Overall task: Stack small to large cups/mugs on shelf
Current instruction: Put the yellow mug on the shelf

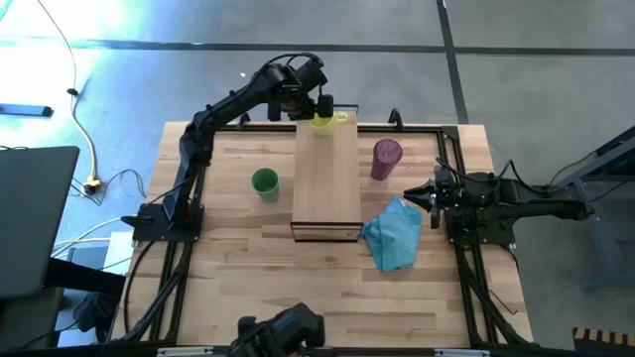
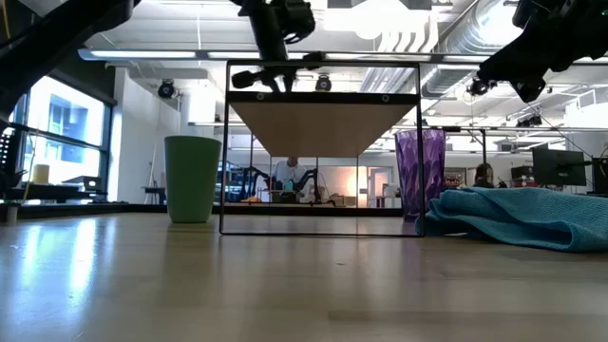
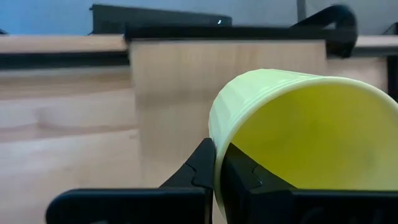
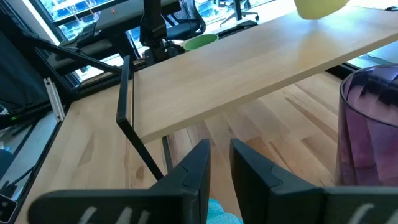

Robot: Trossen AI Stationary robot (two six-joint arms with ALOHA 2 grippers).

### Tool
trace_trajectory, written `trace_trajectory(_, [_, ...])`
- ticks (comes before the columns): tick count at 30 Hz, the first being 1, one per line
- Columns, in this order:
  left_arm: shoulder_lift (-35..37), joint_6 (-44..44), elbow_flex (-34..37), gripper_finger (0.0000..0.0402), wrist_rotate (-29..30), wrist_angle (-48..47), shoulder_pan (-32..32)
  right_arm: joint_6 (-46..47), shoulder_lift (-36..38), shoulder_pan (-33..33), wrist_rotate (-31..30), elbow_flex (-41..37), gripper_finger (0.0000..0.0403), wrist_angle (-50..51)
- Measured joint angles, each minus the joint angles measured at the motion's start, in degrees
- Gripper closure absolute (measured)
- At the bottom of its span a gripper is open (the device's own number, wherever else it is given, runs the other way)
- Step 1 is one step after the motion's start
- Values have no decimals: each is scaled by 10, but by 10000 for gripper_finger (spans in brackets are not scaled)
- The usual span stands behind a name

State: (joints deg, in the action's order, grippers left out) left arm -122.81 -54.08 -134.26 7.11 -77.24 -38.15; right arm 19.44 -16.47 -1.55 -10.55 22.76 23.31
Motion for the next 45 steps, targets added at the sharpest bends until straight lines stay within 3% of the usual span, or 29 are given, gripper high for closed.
trace_trajectory(16, [-15,-3,0,402,-37,20,-1,-1,0,0,-13,0,350,9])
trace_trajectory(26, [-14,13,-8,401,-43,-19,1,-4,0,0,-13,0,350,9])
trace_trajectory(37, [-15,19,-8,401,-54,29,3,-2,0,0,-14,0,350,9])
trace_trajectory(45, [-15,25,-7,401,-29,16,3,1,0,0,-10,0,350,14])
